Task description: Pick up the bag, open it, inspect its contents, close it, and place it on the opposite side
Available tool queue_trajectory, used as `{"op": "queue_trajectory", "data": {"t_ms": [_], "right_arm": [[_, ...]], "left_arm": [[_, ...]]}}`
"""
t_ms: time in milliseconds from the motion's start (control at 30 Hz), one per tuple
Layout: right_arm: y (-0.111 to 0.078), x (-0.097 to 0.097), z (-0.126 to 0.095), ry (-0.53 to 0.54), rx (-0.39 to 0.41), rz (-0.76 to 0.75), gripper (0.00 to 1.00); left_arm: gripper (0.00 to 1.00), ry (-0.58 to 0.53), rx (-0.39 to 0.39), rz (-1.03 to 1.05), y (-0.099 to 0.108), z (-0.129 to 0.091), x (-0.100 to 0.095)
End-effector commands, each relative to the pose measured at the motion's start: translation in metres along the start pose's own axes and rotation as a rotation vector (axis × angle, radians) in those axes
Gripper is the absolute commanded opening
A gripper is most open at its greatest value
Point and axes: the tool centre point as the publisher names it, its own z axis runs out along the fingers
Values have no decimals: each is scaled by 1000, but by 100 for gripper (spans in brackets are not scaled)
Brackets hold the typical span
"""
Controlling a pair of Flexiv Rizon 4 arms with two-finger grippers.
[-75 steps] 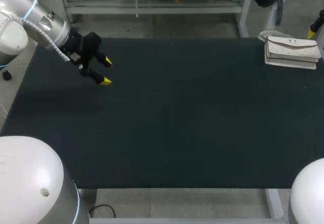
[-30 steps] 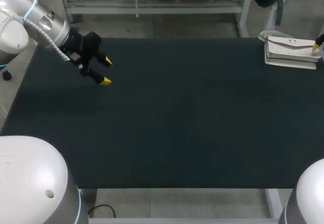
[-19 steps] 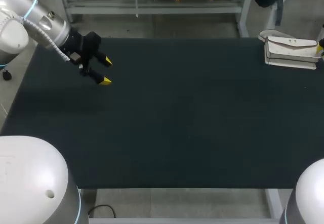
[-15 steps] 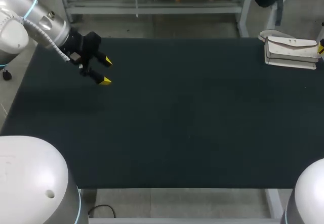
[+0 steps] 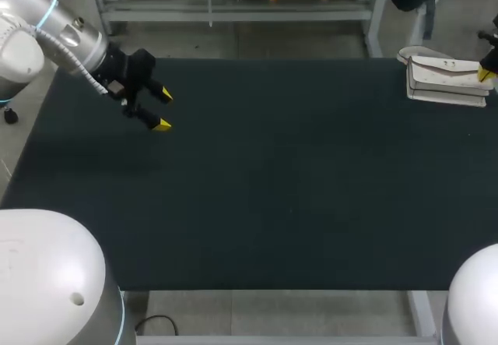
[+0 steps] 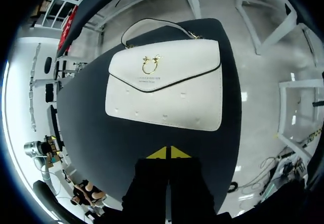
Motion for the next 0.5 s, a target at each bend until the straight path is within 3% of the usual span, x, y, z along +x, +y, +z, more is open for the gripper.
{"op": "queue_trajectory", "data": {"t_ms": [33,233,267,333,367,400,500], "right_arm": [[-1,26,0,-61,33,-29,0],[-8,39,-8,-39,-22,-61,1],[-9,39,-9,-41,-35,-56,22],[-10,35,-11,-24,-57,-44,51],[-10,34,-11,-21,-64,-37,83],[-10,30,-12,-8,-77,-29,100],[-8,20,-16,28,-95,-1,100]], "left_arm": [[100,-2,2,0,1,1,0],[100,-2,2,0,1,1,0],[100,-2,2,0,1,1,0],[100,-2,2,0,1,1,0],[100,-2,2,0,1,1,0],[100,-2,2,0,1,1,0],[100,-2,2,0,1,1,0]]}}
